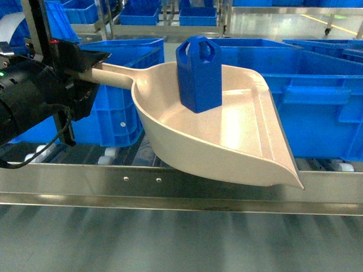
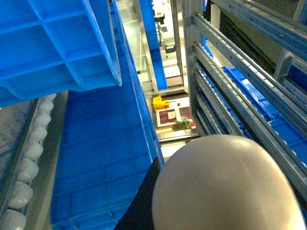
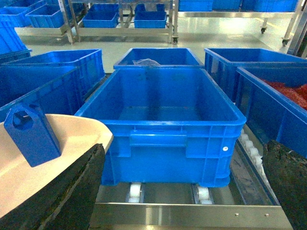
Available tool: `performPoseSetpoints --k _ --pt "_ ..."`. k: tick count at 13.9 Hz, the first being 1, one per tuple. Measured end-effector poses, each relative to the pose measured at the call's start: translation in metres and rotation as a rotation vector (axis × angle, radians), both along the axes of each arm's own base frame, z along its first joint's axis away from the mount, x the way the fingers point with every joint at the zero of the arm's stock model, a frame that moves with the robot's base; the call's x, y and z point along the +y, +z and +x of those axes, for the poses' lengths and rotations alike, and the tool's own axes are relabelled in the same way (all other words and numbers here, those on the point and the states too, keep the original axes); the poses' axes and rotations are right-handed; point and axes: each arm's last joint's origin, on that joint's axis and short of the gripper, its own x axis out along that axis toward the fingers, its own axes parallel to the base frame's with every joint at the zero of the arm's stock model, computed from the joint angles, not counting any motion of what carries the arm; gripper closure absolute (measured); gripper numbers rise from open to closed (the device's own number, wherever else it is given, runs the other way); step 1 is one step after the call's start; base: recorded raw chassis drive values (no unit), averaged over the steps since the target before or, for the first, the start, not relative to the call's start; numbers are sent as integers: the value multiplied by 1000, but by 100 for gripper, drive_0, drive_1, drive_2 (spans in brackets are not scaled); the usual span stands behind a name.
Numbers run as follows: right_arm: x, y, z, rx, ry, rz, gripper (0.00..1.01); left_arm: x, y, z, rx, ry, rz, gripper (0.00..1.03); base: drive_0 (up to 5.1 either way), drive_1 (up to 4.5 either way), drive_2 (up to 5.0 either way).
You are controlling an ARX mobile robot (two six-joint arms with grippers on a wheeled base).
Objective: Place part in tray to right shelf
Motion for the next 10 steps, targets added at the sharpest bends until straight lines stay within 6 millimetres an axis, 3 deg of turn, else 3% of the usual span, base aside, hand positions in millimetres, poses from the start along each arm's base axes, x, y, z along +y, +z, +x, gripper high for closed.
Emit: performPoseSetpoints --k 10 --pt "0 0 0 0 0 0 3 0 0 0 0 0 0 89 0 0 0"
